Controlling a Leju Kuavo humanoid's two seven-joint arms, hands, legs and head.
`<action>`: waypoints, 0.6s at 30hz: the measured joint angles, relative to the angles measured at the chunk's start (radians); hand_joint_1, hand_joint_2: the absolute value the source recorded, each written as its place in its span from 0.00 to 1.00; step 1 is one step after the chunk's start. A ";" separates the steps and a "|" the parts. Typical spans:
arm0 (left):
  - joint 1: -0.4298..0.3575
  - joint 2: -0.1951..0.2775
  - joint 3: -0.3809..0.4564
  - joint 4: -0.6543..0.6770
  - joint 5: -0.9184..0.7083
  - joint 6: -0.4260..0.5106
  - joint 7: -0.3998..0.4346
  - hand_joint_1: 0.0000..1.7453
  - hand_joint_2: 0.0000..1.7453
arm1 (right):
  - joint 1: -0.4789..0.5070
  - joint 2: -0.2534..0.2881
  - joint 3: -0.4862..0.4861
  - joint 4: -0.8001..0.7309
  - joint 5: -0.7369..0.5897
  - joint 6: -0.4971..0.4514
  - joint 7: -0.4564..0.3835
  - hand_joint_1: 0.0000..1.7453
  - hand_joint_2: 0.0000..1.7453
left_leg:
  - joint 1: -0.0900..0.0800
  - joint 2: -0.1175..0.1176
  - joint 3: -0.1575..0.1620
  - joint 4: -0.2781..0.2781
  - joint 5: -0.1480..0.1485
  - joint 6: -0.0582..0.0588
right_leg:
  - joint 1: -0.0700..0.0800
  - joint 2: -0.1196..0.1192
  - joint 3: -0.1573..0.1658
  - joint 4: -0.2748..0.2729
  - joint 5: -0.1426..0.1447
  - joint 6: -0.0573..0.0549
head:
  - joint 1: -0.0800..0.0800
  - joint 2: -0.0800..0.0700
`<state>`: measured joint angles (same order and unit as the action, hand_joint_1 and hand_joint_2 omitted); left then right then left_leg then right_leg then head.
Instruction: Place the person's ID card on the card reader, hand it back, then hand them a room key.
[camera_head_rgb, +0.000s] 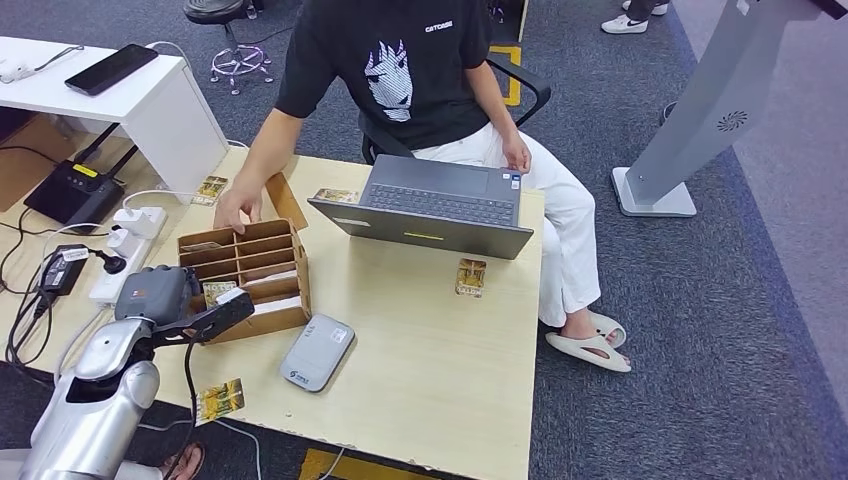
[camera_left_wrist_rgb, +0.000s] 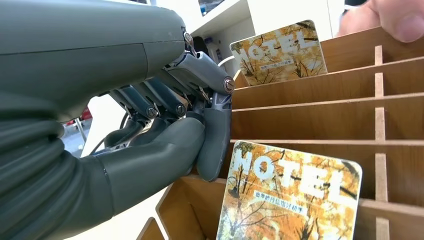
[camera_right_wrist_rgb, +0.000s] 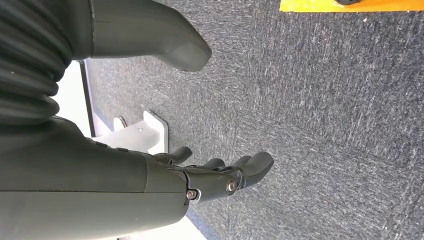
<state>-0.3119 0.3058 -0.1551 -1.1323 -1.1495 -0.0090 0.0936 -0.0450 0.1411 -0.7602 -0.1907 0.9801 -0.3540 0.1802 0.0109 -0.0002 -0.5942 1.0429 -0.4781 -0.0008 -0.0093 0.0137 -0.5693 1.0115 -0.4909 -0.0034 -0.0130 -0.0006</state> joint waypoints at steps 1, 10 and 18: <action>0.000 0.000 -0.001 0.001 0.001 0.000 0.000 0.92 1.00 | 0.000 0.000 -0.001 0.000 0.001 0.000 0.000 0.00 1.00 | 0.000 0.000 0.000 0.000 0.000 0.000 | 0.000 0.000 0.000 0.000 0.000 0.000 | 0.000 0.000; -0.001 -0.005 -0.004 0.007 -0.026 0.058 0.016 0.13 1.00 | 0.000 0.000 -0.005 0.000 0.014 0.000 -0.001 0.00 1.00 | 0.000 0.000 0.000 0.000 0.000 0.000 | 0.000 0.000 0.000 0.000 0.000 0.000 | 0.000 0.000; -0.004 -0.022 -0.004 0.007 -0.035 0.110 0.024 0.00 1.00 | -0.001 0.000 -0.007 0.000 0.018 0.000 -0.003 0.00 1.00 | 0.000 0.000 0.000 0.000 0.000 0.000 | 0.000 0.000 0.000 0.000 0.000 0.000 | 0.000 0.000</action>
<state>-0.3155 0.2841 -0.1593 -1.1257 -1.1849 0.1006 0.1179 -0.0456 0.1411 -0.7670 -0.1907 0.9980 -0.3540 0.1774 0.0109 -0.0003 -0.5943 1.0430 -0.4778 -0.0007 -0.0093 0.0136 -0.5694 1.0114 -0.4908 -0.0034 -0.0130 -0.0004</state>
